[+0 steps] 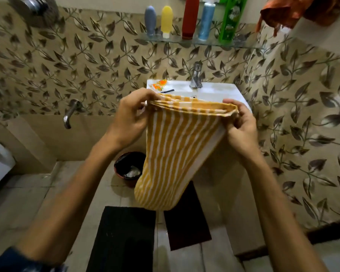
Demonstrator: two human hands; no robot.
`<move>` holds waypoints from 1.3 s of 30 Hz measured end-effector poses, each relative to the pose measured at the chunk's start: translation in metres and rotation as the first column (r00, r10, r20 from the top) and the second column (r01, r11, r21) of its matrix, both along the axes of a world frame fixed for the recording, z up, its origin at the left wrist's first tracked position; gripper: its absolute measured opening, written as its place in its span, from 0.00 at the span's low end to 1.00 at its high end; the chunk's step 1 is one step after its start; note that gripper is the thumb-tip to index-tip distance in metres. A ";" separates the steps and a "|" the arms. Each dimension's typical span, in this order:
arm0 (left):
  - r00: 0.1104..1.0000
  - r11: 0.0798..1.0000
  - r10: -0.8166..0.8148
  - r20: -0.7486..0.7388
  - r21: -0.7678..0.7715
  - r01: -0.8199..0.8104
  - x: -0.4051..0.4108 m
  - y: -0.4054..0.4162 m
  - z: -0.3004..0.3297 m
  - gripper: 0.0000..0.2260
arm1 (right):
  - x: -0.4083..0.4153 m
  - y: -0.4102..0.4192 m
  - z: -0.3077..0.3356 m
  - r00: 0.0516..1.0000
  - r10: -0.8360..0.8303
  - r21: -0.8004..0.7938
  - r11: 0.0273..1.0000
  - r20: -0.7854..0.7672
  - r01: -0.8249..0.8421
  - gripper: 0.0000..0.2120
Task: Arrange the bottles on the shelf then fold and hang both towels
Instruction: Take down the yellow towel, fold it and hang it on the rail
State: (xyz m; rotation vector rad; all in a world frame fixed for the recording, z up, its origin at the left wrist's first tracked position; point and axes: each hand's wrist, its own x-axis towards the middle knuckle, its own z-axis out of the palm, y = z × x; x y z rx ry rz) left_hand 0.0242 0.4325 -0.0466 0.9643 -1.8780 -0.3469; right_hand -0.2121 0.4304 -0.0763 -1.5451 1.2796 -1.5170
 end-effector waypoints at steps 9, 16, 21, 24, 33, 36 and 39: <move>0.958 0.904 0.286 0.028 -0.340 -0.260 -0.004 -0.004 -0.045 0.09 | 0.015 -0.002 -0.006 0.997 -0.073 -0.185 0.981 -0.041 0.064 0.17; 0.879 0.840 0.475 0.051 -0.326 -0.435 -0.012 -0.019 -0.034 0.11 | 0.002 -0.011 -0.001 0.947 -0.246 -0.182 0.961 -0.206 0.210 0.16; 0.894 0.881 0.446 -0.030 -0.160 -0.445 -0.020 -0.034 -0.017 0.14 | -0.011 -0.017 0.019 0.942 -0.222 -0.155 0.970 -0.251 0.187 0.15; 0.946 0.949 0.300 -0.123 -0.060 -0.309 -0.027 -0.040 -0.003 0.12 | -0.019 -0.019 0.030 0.926 -0.262 -0.202 0.956 -0.271 0.211 0.16; 0.933 0.997 0.039 -0.358 -0.048 -0.059 -0.066 -0.063 0.075 0.12 | -0.053 -0.033 0.099 0.920 -0.346 -0.309 0.909 -0.183 0.280 0.24; 0.956 0.982 0.020 -0.294 -0.172 -0.073 -0.082 -0.072 0.090 0.10 | -0.066 -0.040 0.116 0.935 -0.325 -0.326 0.908 -0.145 0.265 0.22; 0.944 0.981 -0.021 -0.330 -0.189 -0.045 -0.095 -0.083 0.082 0.10 | -0.076 -0.043 0.114 0.937 -0.314 -0.306 0.917 -0.153 0.257 0.21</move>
